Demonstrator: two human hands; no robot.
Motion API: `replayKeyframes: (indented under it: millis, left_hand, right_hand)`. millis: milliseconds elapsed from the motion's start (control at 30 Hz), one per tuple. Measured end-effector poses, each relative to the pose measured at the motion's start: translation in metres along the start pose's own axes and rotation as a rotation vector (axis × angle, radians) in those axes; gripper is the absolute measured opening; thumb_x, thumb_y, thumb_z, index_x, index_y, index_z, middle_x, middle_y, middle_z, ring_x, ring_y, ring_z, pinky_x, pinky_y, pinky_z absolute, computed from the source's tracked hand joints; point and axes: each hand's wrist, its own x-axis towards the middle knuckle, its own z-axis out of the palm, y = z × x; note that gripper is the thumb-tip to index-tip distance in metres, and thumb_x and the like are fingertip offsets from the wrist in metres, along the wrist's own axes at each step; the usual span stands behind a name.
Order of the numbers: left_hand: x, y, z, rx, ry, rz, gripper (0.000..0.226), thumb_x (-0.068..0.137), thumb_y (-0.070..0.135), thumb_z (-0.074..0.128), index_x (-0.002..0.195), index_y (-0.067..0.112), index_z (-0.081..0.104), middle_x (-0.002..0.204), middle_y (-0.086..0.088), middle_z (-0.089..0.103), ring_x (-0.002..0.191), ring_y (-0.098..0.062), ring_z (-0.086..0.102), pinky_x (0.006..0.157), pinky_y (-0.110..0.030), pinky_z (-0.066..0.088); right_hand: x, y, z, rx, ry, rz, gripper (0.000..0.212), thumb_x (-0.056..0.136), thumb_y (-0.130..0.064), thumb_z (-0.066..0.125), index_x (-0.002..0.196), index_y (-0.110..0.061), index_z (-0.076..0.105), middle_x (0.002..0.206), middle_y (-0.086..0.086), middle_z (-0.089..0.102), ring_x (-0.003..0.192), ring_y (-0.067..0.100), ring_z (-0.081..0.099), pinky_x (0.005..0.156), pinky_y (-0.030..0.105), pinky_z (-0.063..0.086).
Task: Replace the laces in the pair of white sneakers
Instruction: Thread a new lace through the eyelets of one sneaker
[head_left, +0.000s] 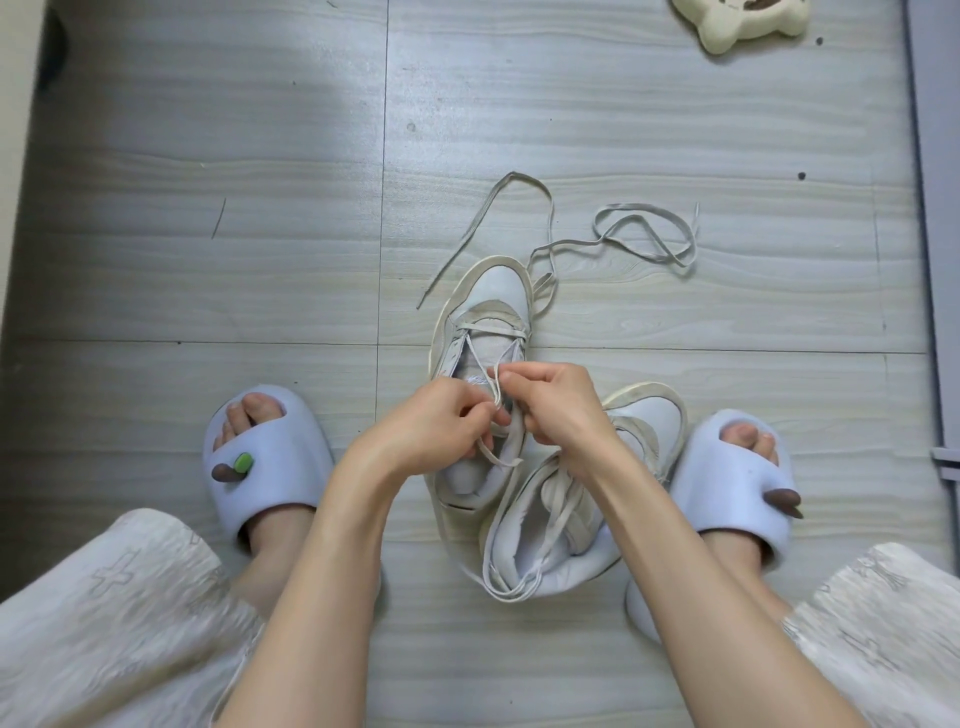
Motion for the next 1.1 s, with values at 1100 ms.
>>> replayKeyframes:
  millis: [1100]
  left_hand:
    - [-0.004,-0.012,-0.018,-0.451,0.284,-0.136,0.032,0.098,0.011,0.039,0.075,0.015,0.062,0.053,0.005,0.037,0.039,-0.001,0.038,0.050,-0.021,0.046]
  right_hand:
    - [0.015,0.001,-0.006,0.055,-0.041,0.168,0.025,0.085,-0.011,0.039,0.061,-0.014,0.045,0.053,-0.001,0.032,0.046,0.012,0.026,0.045,0.021,0.022]
